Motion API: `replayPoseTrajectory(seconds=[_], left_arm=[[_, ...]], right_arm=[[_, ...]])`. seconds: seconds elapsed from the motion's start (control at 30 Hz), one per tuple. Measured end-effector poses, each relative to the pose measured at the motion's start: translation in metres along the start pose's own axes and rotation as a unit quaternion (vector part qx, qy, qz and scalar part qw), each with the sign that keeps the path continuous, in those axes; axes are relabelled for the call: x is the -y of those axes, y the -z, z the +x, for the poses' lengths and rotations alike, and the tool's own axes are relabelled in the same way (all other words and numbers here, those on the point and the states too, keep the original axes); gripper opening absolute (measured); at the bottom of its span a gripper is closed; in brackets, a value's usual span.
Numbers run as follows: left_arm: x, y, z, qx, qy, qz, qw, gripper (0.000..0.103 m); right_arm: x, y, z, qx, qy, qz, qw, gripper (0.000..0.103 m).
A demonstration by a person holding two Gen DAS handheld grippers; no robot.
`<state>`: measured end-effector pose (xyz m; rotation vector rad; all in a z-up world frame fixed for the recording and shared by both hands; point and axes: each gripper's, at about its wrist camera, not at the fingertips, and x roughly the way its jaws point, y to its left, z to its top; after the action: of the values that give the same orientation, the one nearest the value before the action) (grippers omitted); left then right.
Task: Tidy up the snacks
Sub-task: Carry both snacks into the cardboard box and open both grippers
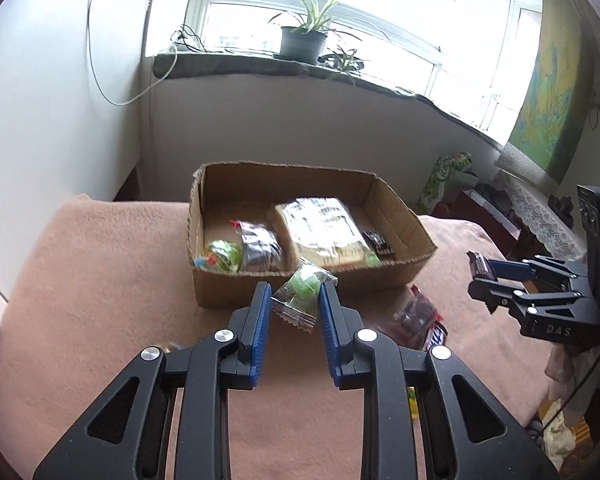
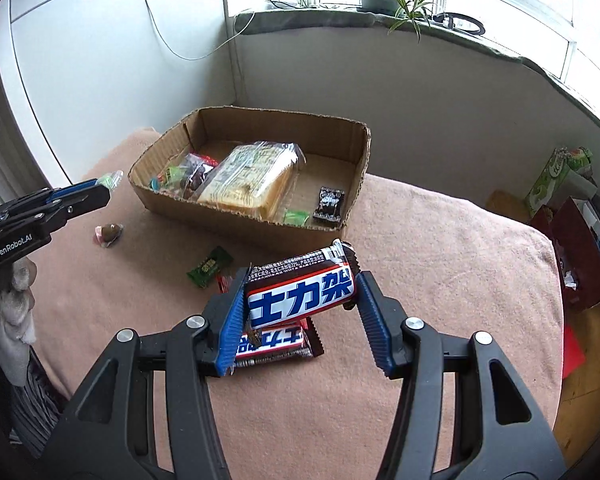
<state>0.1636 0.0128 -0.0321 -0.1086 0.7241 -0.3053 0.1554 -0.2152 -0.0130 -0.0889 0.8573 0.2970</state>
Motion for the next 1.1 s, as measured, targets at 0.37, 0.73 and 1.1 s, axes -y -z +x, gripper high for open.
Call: replayPoseTrajectory(seconds=[0.37, 0.73, 1.1], left_arm=[[0.004, -0.042, 0.036, 0.016, -0.064, 0.013, 0.9977, 0.023], [0.001, -0.054, 0.059, 0.005, -0.073, 0.015, 0.9972, 0.023], [-0.008, -0.053, 0.068, -0.012, -0.059, -0.001, 0.9982, 0.023]], right_arm=[[-0.003, -0.038, 0.021, 0.029, 0.025, 0.014, 0.999, 0.055], [0.006, -0.063, 0.053, 0.027, 0.027, 0.032, 0.999, 0.055], [0.004, -0.071, 0.070, 0.009, 0.013, 0.033, 0.999, 0.055]])
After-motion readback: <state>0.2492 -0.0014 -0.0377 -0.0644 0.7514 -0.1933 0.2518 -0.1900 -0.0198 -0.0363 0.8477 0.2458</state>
